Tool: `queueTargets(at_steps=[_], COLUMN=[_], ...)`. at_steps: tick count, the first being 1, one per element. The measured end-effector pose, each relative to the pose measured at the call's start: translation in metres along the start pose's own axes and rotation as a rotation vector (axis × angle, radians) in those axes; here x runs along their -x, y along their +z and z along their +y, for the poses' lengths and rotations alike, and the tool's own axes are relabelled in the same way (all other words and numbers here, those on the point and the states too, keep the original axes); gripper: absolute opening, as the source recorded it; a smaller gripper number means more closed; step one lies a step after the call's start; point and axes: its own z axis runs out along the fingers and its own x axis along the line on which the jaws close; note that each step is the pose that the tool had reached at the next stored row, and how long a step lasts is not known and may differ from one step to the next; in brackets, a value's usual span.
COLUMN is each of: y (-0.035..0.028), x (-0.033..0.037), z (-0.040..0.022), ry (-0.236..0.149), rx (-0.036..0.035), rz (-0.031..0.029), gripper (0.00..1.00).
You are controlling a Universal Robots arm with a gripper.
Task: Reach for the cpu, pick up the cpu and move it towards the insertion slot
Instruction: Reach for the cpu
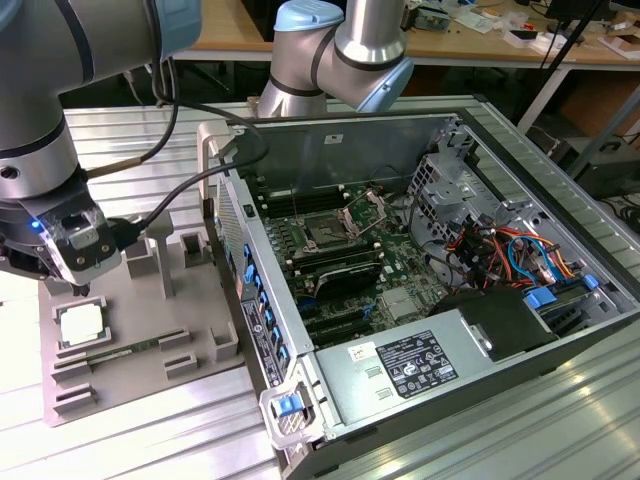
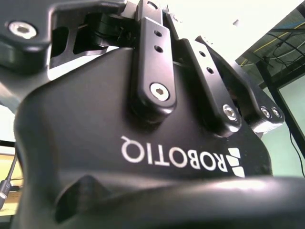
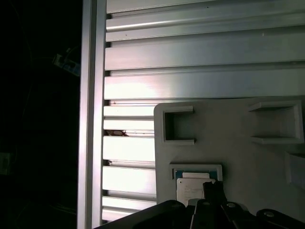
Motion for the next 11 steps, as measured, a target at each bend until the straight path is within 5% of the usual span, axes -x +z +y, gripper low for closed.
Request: queueTargets(at_steps=[11], y=[0.0023], x=[-0.0007], z=[-0.0001], ry=[0.000], rx=[0.0000], rz=[0.0000], gripper=[0.11])
